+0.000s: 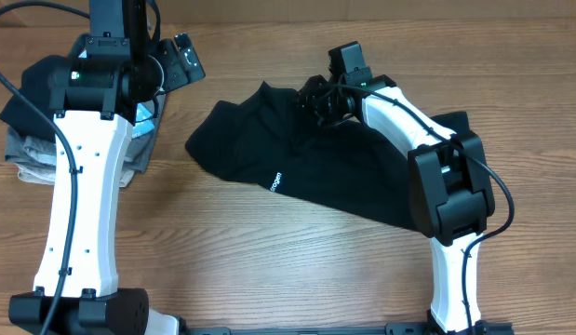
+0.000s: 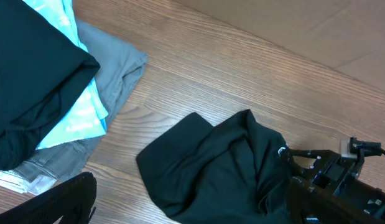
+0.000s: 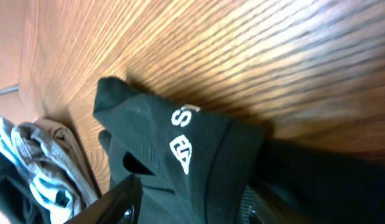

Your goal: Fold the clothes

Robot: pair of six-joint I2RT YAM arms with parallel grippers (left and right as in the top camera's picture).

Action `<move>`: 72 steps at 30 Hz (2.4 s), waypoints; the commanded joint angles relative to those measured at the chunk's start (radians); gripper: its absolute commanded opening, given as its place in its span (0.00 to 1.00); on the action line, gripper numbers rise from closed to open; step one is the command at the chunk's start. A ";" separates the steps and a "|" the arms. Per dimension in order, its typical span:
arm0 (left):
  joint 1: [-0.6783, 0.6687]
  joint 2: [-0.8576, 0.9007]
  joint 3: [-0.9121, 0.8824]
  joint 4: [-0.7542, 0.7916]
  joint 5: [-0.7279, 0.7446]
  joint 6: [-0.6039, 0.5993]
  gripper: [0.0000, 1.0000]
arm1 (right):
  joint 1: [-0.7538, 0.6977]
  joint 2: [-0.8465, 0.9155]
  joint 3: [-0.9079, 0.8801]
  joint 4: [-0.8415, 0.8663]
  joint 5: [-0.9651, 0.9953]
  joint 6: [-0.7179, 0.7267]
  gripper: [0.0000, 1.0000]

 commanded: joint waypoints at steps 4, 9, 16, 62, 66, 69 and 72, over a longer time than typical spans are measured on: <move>-0.001 0.006 0.000 0.000 -0.017 0.001 1.00 | 0.004 -0.005 0.002 0.019 0.081 0.015 0.40; -0.001 0.006 0.000 0.000 -0.017 0.001 1.00 | 0.004 -0.006 0.002 0.044 0.080 -0.034 0.21; -0.001 0.006 0.000 0.000 -0.017 0.001 1.00 | 0.024 -0.008 0.003 0.093 0.000 -0.141 0.13; -0.001 0.006 0.000 0.000 -0.017 0.001 1.00 | 0.336 -0.157 0.003 -0.211 0.066 -0.323 0.04; -0.001 0.006 0.000 0.000 -0.017 0.001 1.00 | 0.345 -0.156 0.003 -0.223 0.085 -0.322 0.04; -0.001 0.006 0.000 0.000 -0.017 0.001 1.00 | 0.348 -0.156 0.003 -0.223 0.098 -0.322 0.04; -0.001 0.006 0.000 0.000 -0.017 0.001 1.00 | 0.348 -0.156 0.003 -0.227 0.107 -0.322 0.04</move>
